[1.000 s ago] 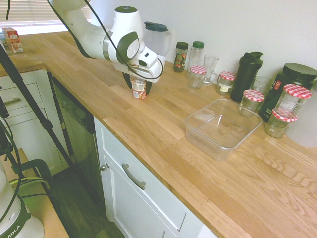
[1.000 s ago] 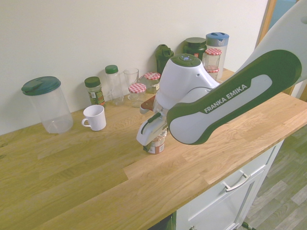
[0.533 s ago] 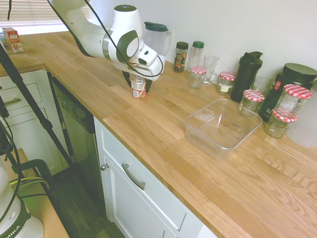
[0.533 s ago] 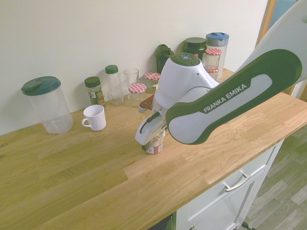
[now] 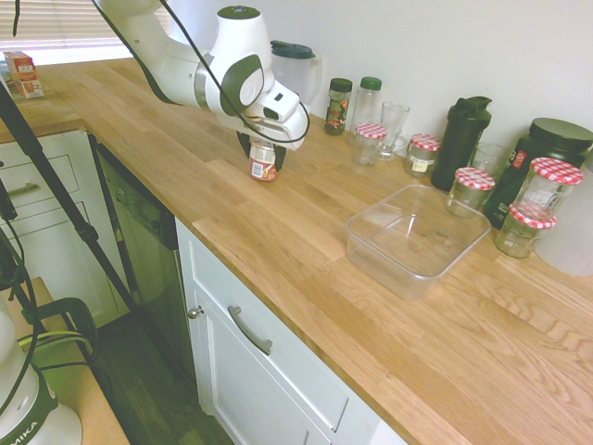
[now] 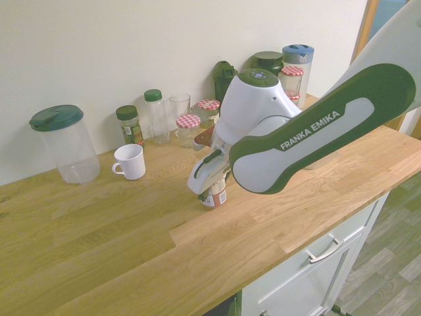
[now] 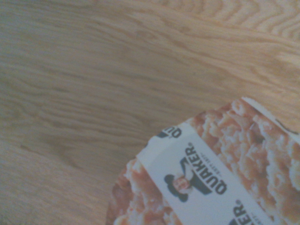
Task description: Put the cereal into the container
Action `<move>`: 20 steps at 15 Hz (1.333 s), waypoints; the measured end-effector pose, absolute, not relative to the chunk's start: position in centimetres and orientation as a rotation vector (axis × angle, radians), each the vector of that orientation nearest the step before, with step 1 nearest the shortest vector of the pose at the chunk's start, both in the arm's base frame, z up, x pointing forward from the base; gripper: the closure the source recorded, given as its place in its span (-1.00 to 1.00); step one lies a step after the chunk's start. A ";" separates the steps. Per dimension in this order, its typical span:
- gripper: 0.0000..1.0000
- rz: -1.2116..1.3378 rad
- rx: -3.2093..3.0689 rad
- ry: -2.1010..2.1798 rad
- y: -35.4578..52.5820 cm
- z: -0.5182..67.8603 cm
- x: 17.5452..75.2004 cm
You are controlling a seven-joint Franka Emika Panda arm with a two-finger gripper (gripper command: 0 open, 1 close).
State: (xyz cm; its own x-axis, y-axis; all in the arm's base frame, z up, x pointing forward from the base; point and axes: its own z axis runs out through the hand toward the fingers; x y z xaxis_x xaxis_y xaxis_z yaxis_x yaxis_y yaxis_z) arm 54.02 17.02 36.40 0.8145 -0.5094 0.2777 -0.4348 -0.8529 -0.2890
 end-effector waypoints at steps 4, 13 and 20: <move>1.00 -0.629 -2.700 0.811 12.3 42.0 54.4; 1.00 -0.792 -2.615 1.108 -7.4 46.7 54.0; 1.00 -0.703 -2.566 1.274 -16.4 41.8 54.7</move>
State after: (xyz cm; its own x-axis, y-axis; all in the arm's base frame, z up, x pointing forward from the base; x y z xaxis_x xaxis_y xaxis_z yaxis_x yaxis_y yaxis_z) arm 54.72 -16.44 41.83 0.5178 -0.7900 0.3283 -0.6990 -0.6119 -0.3701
